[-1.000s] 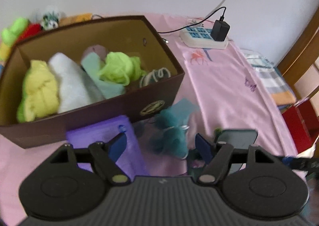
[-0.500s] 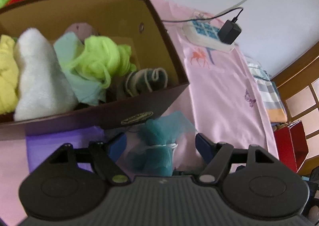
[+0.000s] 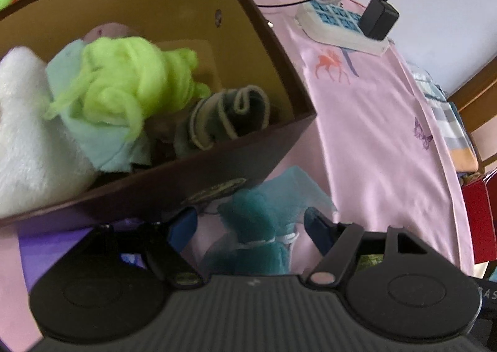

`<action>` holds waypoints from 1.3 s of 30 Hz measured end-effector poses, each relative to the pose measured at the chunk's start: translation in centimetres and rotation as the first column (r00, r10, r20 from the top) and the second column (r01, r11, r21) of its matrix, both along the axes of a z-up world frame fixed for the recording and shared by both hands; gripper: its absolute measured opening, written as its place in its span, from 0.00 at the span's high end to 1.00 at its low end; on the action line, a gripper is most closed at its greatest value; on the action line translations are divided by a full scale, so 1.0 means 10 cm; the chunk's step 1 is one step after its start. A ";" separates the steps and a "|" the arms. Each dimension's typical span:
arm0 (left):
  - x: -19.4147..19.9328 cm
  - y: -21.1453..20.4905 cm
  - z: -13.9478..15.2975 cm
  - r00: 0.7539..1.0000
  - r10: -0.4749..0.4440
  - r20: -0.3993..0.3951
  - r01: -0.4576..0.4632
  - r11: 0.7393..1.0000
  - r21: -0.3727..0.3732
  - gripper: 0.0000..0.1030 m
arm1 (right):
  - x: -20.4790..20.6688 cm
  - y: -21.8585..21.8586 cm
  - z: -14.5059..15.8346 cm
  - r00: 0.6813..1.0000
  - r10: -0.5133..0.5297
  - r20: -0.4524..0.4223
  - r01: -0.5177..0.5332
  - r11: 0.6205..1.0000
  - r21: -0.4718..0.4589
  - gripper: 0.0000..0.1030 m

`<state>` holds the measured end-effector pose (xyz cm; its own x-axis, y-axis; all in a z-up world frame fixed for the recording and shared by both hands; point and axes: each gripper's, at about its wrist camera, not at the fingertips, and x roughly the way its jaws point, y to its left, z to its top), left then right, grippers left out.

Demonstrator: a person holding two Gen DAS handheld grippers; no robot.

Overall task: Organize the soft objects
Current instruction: 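Grasp the teal tulle pouch with the left gripper while the right gripper grasps the green knit sock, then lift and carry the teal tulle pouch and green knit sock over the box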

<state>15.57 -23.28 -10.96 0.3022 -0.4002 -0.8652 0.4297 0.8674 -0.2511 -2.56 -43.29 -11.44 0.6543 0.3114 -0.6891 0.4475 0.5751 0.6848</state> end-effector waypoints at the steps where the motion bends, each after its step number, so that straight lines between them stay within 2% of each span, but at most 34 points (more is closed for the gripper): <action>1: 0.01 -0.02 -0.01 1.000 -0.004 0.001 0.004 1.000 0.007 0.28 | 0.01 0.00 0.00 1.000 0.006 0.001 -0.006 1.000 -0.003 0.75; 7: -0.03 -0.18 -0.06 0.999 -0.043 0.012 0.042 0.998 0.049 0.28 | 0.08 0.04 0.00 0.998 0.055 0.006 -0.055 0.997 -0.044 0.74; 10: -0.02 -0.22 -0.10 0.999 -0.043 0.015 0.041 0.997 0.070 0.28 | 0.10 0.08 0.01 0.997 0.079 -0.001 -0.078 0.993 -0.087 0.74; 14: -0.04 -0.25 -0.12 0.999 -0.043 0.027 0.040 0.995 0.096 0.28 | 0.09 0.07 0.00 0.997 0.081 0.008 -0.080 0.992 -0.095 0.75; 16: -0.06 -0.31 -0.13 0.998 -0.058 0.039 0.054 0.993 0.109 0.40 | 0.09 0.08 0.00 0.996 0.086 0.011 -0.085 0.991 -0.108 0.78; 17: -0.07 -0.36 -0.13 0.996 -0.072 0.043 0.067 0.991 0.115 0.53 | 0.09 0.09 0.01 0.996 0.086 0.012 -0.084 0.990 -0.115 0.79; 18: -0.07 -0.38 -0.14 0.996 -0.078 0.031 0.074 0.991 0.114 0.59 | 0.07 0.09 0.00 0.996 0.084 0.018 -0.081 0.990 -0.113 0.81; 20: -0.06 -0.36 -0.16 0.998 -0.064 0.022 0.061 0.993 0.103 0.60 | 0.03 0.08 -0.01 0.997 0.074 0.032 -0.071 0.993 -0.096 0.85; 23: -0.03 -0.32 -0.16 0.999 -0.043 0.024 0.041 0.994 0.097 0.72 | -0.02 0.05 -0.04 0.998 0.050 0.043 -0.046 0.996 -0.073 0.93; 29: -0.07 -0.14 -0.06 0.999 -0.005 0.044 0.002 0.997 0.073 0.77 | -0.12 0.03 -0.01 0.997 0.015 0.076 -0.008 0.996 -0.085 1.00; 35: -0.19 -0.01 0.18 0.992 0.013 0.122 -0.019 0.999 0.046 0.77 | -0.23 -0.07 0.06 0.995 -0.033 0.097 0.044 0.993 -0.106 1.00; 39: -0.24 0.10 0.16 0.993 0.018 0.115 -0.026 0.998 0.063 0.77 | -0.32 -0.12 0.11 0.991 -0.053 0.127 0.065 0.993 -0.095 1.00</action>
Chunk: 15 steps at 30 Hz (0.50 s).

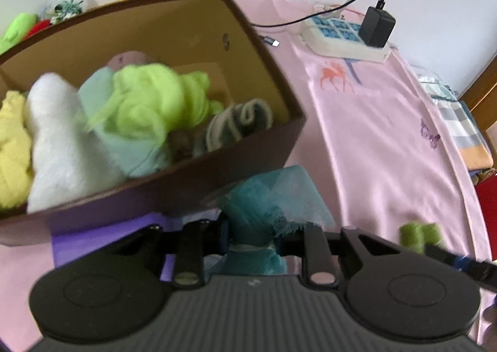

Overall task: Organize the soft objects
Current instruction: 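Lift and carry the teal tulle pouch and green knit sock over the box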

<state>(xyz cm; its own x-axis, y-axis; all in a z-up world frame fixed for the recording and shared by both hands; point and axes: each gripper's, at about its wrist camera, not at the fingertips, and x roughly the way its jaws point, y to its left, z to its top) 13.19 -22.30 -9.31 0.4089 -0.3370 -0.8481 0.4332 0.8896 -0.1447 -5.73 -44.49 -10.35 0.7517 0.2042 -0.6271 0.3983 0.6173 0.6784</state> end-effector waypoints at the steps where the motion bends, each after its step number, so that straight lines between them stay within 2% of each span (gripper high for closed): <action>1: -0.01 0.02 -0.02 1.000 0.004 -0.002 -0.004 1.000 0.009 0.77 | -0.02 -0.01 0.01 1.000 -0.002 0.006 0.002 1.000 0.003 1.00; 6: -0.13 0.14 -0.12 1.000 0.007 -0.019 -0.007 1.000 0.025 0.77 | -0.06 0.02 0.09 0.999 -0.002 0.038 0.002 1.000 0.001 1.00; 15: -0.39 0.29 -0.15 0.999 0.000 0.037 -0.004 0.996 0.091 0.77 | -0.09 0.06 0.41 0.991 0.012 0.132 -0.012 1.000 -0.006 1.00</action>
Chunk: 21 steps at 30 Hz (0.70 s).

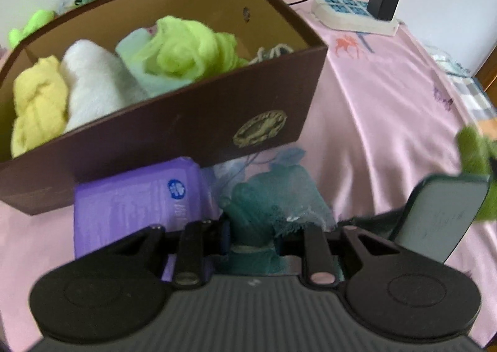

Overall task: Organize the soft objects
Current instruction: 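Lift and carry the teal tulle pouch and green knit sock over the box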

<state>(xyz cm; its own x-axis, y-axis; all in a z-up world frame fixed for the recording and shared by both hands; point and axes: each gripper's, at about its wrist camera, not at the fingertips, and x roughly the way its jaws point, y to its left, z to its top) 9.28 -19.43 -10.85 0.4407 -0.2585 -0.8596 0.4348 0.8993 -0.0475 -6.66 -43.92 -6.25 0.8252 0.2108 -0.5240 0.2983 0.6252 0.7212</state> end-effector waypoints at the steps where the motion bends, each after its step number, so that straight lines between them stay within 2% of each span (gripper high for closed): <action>1: -0.02 0.04 -0.01 1.000 0.006 0.003 -0.006 1.000 0.006 0.77 | 0.01 0.01 0.05 1.000 0.005 0.014 -0.005 1.000 -0.001 1.00; 12: -0.15 0.41 0.13 0.999 0.033 0.015 -0.032 0.997 -0.066 0.77 | 0.12 0.25 0.54 0.988 0.065 0.138 -0.058 0.997 -0.053 1.00; 21: -0.21 0.73 0.59 0.997 -0.005 0.073 0.019 0.981 -0.191 0.77 | 0.23 0.72 0.85 0.976 0.118 0.183 -0.107 0.992 -0.068 1.00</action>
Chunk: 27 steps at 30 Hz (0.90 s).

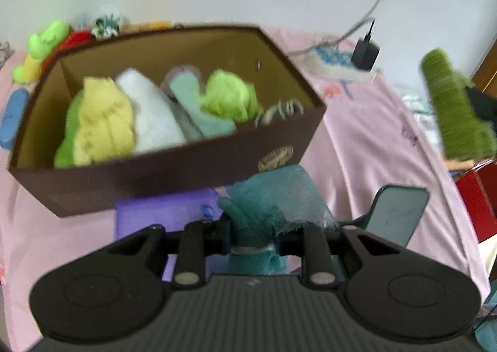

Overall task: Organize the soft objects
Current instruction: 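Lift and carry the teal tulle pouch and green knit sock over the box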

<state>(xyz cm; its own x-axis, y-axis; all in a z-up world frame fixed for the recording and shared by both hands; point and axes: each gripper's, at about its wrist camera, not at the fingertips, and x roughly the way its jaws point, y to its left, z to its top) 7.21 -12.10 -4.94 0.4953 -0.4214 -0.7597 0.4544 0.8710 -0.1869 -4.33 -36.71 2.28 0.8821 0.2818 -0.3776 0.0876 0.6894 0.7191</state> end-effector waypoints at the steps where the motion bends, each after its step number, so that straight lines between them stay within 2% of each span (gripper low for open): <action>1: 0.00 0.07 0.06 1.000 0.001 0.010 -0.001 1.000 -0.008 0.77 | 0.02 0.04 0.02 1.000 0.007 0.003 -0.007 1.000 0.005 1.00; 12: 0.12 0.71 0.51 0.998 0.018 0.068 -0.010 0.994 -0.107 0.77 | 0.32 0.55 0.19 0.997 0.071 0.012 -0.071 0.997 -0.002 1.00; 20: 0.41 0.98 0.78 0.990 0.038 0.134 -0.023 0.993 -0.112 0.77 | 0.65 0.81 0.30 0.992 0.128 0.015 -0.128 0.992 -0.008 1.00; 27: 0.88 1.04 0.89 0.982 0.052 0.180 -0.038 0.996 -0.077 0.77 | 1.07 1.06 0.34 0.986 0.167 0.003 -0.166 0.982 -0.084 1.00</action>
<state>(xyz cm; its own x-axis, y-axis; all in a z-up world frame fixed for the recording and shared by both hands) 16.01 -1.74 3.93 0.6420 -0.4463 -0.6234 0.4471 0.8785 -0.1685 6.34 -26.14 5.73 0.8291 0.3930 -0.3977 -0.0403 0.7515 0.6585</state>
